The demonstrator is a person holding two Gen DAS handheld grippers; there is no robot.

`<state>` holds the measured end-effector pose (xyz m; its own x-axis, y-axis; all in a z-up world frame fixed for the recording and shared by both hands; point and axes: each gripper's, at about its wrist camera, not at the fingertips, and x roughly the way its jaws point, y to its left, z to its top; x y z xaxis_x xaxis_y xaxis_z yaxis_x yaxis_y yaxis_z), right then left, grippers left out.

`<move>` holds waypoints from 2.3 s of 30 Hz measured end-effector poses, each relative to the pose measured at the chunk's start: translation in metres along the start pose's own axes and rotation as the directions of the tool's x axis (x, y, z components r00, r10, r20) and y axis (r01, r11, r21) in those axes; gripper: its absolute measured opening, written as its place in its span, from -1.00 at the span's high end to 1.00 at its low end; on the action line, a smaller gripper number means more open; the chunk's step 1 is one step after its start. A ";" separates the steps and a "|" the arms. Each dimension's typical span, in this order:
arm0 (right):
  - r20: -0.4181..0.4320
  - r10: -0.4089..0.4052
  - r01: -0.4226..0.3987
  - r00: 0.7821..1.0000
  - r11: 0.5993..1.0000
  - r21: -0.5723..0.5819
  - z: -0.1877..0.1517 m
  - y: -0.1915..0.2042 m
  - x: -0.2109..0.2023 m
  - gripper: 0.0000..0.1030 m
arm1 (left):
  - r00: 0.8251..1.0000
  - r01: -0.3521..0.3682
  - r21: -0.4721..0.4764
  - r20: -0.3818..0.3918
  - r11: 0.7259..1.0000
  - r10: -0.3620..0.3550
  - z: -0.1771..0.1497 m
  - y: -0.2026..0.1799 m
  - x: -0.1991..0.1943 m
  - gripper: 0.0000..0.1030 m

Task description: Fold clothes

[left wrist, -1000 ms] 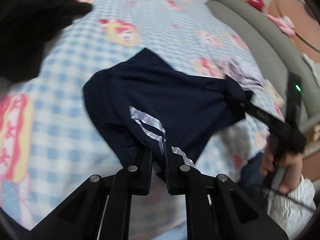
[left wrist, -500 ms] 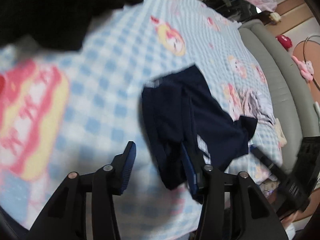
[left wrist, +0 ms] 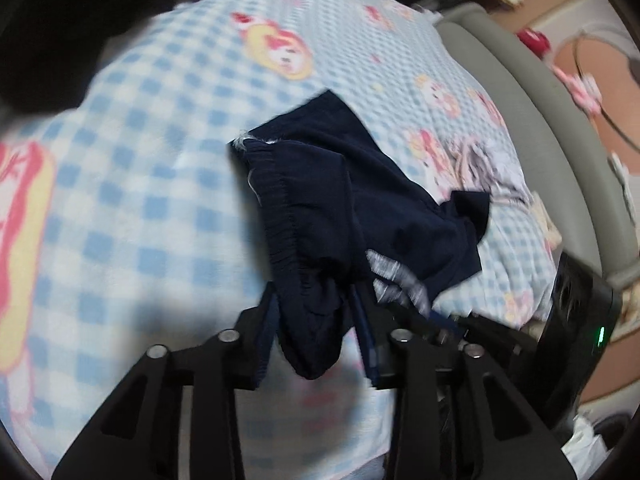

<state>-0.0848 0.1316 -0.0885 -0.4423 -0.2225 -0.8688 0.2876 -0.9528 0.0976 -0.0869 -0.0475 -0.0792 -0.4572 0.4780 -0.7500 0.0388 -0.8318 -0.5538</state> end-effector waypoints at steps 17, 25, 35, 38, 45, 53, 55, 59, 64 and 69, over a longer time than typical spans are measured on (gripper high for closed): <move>0.188 -0.179 0.119 0.966 0.949 0.291 0.009 -0.112 -0.075 0.57 | 0.999 0.003 0.002 0.033 1.000 -0.003 0.005 -0.003 -0.005 0.20; 0.167 0.019 -0.048 0.986 0.984 0.171 0.007 -0.062 -0.064 -0.08 | 0.999 -0.043 0.047 0.003 0.998 0.043 0.008 -0.008 0.011 0.13; 0.014 0.093 -0.094 0.996 0.995 0.039 -0.006 -0.017 -0.021 -0.08 | 0.991 -0.119 0.036 0.071 0.992 0.116 0.016 0.003 -0.010 0.13; 0.007 0.080 -0.080 0.997 0.993 0.090 -0.009 -0.025 -0.012 -0.08 | 0.998 -0.069 0.044 0.012 0.997 0.069 0.014 0.000 0.005 0.09; 0.017 -0.074 0.072 0.997 0.991 0.112 -0.011 -0.044 -0.016 0.44 | 0.992 -0.107 0.119 -0.055 0.987 0.114 0.015 -0.031 0.041 0.08; 0.115 -0.343 0.306 0.932 0.916 0.258 -0.014 -0.108 -0.080 0.67 | 0.993 -0.105 0.124 -0.032 0.987 0.110 0.029 -0.033 0.032 0.03; 0.122 -0.331 0.286 0.936 0.914 0.286 -0.013 -0.121 -0.091 0.67 | 0.991 -0.110 0.119 -0.064 0.987 0.118 0.035 -0.032 0.043 -0.16; 0.145 -0.191 0.137 0.971 0.938 0.318 -0.015 -0.126 -0.096 0.30 | 0.978 -0.169 0.094 -0.110 0.981 0.179 0.036 -0.030 0.065 -0.16; 0.120 -0.056 0.039 0.991 0.989 0.142 -0.003 -0.076 -0.072 -0.14 | 0.980 -0.186 0.101 -0.048 0.977 0.191 0.034 -0.035 0.059 -0.11; -0.012 -0.175 0.175 0.984 0.984 -0.016 0.022 -0.050 -0.002 0.49 | 0.973 -0.229 0.165 0.006 0.959 0.232 0.044 -0.049 0.052 0.78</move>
<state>-0.1174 0.1753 -0.0808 -0.4756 -0.0499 -0.8783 0.2193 -0.9736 -0.0635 -0.1516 0.0058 -0.0756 -0.4409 0.2708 -0.8558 -0.0050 -0.9541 -0.2994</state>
